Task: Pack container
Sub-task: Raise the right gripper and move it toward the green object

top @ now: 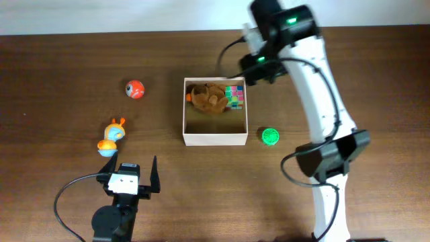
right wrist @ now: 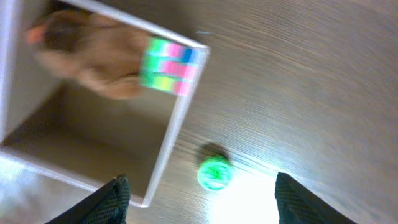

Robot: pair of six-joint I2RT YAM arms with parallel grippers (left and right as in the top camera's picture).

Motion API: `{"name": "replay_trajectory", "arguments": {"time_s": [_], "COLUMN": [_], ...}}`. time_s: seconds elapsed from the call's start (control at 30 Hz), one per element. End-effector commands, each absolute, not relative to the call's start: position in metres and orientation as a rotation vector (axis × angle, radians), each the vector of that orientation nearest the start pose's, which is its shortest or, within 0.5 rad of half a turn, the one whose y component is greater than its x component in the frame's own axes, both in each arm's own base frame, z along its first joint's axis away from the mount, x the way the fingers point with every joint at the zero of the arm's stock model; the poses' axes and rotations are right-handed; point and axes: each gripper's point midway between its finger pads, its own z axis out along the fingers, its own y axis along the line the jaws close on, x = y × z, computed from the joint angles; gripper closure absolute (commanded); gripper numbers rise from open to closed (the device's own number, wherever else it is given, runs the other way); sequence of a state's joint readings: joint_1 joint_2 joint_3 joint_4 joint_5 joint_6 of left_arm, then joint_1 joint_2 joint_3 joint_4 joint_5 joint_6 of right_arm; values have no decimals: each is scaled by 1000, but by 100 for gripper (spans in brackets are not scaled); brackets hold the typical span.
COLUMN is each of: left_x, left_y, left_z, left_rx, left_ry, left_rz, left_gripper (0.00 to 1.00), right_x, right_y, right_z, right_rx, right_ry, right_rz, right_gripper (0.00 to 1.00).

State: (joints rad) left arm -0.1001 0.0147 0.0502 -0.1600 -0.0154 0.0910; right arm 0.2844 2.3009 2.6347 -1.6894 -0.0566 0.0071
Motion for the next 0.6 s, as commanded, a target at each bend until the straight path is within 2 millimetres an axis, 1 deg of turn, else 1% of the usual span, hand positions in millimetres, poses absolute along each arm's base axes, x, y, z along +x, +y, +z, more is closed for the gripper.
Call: {"name": "replay_trajectory", "arguments": {"time_s": [0.0,0.1,0.2,0.57], "left_x": [242,242,242,242], "left_y": [-20,-20,-20,-20], "left_z": [155,155,155,155], "left_rx": [161,161,161,161], "left_ry": [1681,1681,1681,1681], "left_rz": [24,24,24,24], "left_gripper": [1,1,1,1], "right_x": [437,434,430,410], "right_y": [120,112,108,101], "right_z": [205,194,182,125], "right_rx": [-279,-250,-243,-118], "right_ry": [2948,2993,3039,3212], "right_rz": [131,132,123,56], "right_gripper": [33,35,36,37]}}
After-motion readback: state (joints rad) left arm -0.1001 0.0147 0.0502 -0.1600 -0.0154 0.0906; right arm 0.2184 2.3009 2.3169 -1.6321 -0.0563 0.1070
